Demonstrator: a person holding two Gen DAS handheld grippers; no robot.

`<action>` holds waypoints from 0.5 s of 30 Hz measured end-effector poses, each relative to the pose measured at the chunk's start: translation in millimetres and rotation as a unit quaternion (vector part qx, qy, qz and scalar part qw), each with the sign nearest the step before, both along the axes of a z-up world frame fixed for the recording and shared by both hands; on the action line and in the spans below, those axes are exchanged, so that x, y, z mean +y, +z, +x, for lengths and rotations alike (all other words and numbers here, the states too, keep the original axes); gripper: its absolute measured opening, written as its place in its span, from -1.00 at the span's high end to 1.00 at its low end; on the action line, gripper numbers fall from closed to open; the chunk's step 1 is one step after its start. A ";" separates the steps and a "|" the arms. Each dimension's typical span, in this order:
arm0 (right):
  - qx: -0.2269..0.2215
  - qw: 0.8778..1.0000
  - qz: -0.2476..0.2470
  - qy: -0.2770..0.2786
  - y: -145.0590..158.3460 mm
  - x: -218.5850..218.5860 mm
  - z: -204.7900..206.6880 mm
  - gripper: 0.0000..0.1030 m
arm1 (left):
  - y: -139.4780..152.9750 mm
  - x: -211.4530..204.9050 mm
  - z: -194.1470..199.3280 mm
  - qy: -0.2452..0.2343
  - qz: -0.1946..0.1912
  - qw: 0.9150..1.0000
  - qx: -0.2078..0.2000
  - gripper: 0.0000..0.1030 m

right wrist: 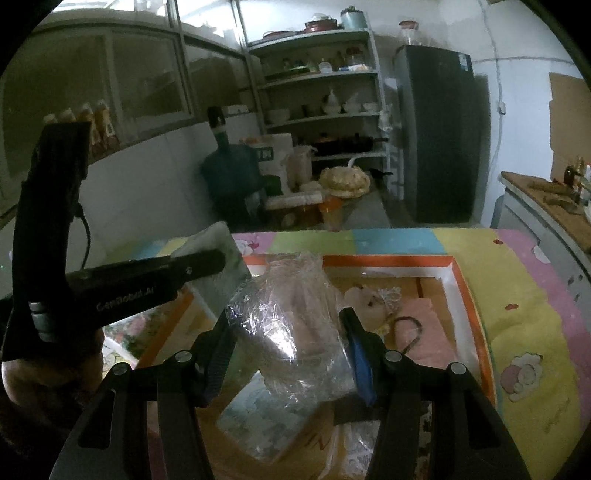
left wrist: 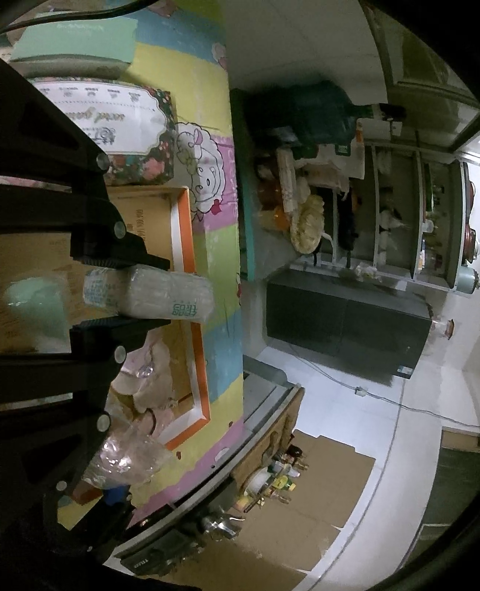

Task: Organize soft objects
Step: 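Lower the bag and tissue pack into the tray and open both grippers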

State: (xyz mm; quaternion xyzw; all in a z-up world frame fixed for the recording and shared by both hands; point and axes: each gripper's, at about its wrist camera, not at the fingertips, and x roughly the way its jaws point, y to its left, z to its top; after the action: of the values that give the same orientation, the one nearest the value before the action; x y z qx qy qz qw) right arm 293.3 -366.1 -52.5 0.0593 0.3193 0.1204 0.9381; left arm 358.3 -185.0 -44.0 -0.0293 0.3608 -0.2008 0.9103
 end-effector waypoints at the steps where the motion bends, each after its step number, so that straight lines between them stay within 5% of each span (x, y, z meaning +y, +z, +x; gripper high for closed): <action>1: 0.003 1.000 -0.001 0.001 -2.2 -0.1 2.8 -0.12 | -1.3 -1.6 1.2 0.000 0.001 1.000 0.002 0.57; 15: 0.034 0.999 -0.010 0.007 -25.0 -1.0 23.6 -0.12 | -22.1 -18.7 19.6 -0.006 0.014 0.999 0.028 0.57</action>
State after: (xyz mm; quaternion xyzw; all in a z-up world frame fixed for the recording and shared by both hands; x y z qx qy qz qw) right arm 316.9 -367.1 -77.5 0.0518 0.3523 0.1222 0.9264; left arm 377.9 -203.7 -66.1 -0.0201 0.3895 -0.2002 0.8988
